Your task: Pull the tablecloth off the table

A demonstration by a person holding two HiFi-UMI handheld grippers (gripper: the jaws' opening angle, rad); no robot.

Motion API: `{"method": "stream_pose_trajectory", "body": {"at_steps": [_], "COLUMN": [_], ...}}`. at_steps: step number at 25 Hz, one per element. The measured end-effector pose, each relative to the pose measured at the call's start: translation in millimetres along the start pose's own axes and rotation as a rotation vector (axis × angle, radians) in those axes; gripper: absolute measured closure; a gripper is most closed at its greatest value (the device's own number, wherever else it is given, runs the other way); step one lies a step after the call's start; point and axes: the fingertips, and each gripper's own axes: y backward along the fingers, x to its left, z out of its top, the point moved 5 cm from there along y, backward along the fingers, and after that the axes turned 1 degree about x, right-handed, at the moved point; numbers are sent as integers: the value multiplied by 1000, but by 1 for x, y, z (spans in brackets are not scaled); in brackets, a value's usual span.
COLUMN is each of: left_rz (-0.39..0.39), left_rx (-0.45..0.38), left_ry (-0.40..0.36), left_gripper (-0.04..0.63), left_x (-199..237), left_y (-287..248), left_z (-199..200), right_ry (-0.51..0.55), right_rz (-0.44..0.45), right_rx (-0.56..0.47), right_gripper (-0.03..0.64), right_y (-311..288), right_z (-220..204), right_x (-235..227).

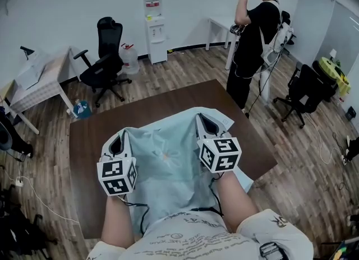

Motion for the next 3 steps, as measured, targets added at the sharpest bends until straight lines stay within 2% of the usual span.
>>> {"method": "stream_pose_trajectory", "body": {"at_steps": [3], "left_rz": [0], "left_rx": [1], "left_ry": [3], "left_gripper": [584], "left_x": [1], "left_y": [-2], "left_z": [-1], "right_ry": [-9], "right_rz": [3], "right_rx": [0], "right_gripper": [603], "right_y": [-3], "right_z": [0], "right_x": [-2]}}
